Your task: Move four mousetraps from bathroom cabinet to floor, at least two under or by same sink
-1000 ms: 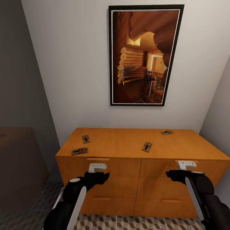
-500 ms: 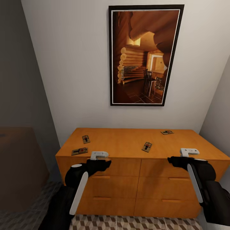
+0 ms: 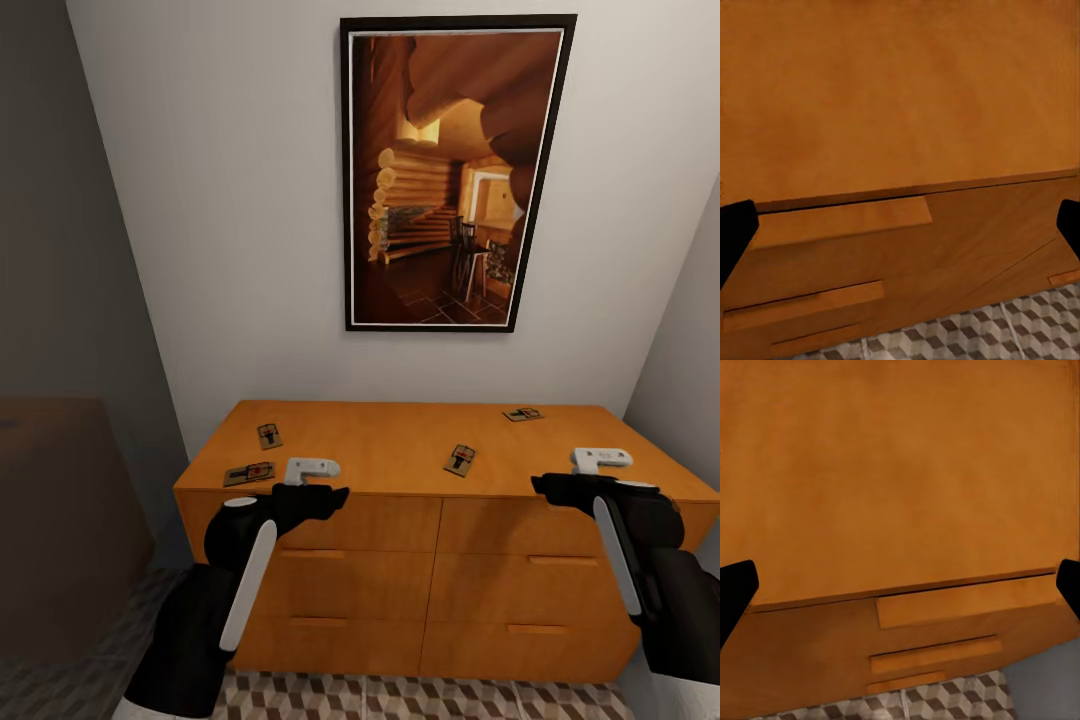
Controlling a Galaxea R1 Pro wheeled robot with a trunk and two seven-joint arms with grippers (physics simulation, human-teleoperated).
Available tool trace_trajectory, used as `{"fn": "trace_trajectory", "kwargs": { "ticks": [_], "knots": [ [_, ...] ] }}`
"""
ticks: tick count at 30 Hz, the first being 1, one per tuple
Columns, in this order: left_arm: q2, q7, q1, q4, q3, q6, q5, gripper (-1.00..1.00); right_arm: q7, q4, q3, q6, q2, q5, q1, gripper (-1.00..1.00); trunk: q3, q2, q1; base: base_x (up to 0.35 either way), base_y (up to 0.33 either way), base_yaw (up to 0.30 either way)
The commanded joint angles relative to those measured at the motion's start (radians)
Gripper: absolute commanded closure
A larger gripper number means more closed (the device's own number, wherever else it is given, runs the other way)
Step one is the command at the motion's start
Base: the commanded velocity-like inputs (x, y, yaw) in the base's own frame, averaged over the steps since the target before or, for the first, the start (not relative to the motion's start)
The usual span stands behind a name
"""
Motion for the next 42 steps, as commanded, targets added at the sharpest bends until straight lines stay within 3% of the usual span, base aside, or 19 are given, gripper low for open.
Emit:
{"fn": "trace_trajectory", "kwargs": {
  "ticks": [1,13,28,33,38,40,42],
  "knots": [
    [0.0,0.0,-0.003,-0.001,0.001,0.005,0.004,-1.0,0.001,-0.001,0.0,0.004,-0.001,0.001,-0.006,-1.0,-0.001,-0.001,0.0,0.0,0.0,0.0],
    [0.0,0.001,-0.062,0.0,0.0,0.006,0.004,-1.0,0.001,-0.001,0.0,0.004,-0.003,0.0,-0.077,-1.0,-0.001,-0.001,0.0,0.0,0.0,0.0],
    [0.0,0.002,-0.192,0.022,0.002,0.054,0.007,-1.0,-0.008,0.006,0.007,0.004,0.005,0.001,-0.167,-1.0,-0.001,-0.001,0.0,0.0,0.0,0.0],
    [0.005,0.007,-0.243,0.064,0.008,0.066,0.006,-1.0,-0.011,0.02,0.011,0.004,0.013,-0.001,-0.203,-1.0,-0.001,-0.001,0.0,0.0,0.0,0.0],
    [0.013,0.009,-0.277,0.108,0.022,0.071,0.001,-1.0,-0.015,0.056,0.013,0.004,0.035,-0.001,-0.234,-1.0,-0.001,-0.001,0.0,0.0,0.0,0.0],
    [0.03,0.005,-0.296,0.127,0.049,0.076,-0.005,-1.0,-0.024,0.134,0.014,0.004,0.078,0.0,-0.273,-1.0,-0.001,-0.001,0.0,0.0,0.0,0.0],
    [0.041,0.004,-0.3,0.13,0.056,0.08,-0.006,-1.0,-0.028,0.169,0.014,0.004,0.093,0.002,-0.284,-1.0,-0.001,-0.001,0.0,0.0,0.0,0.0]
  ]
}}
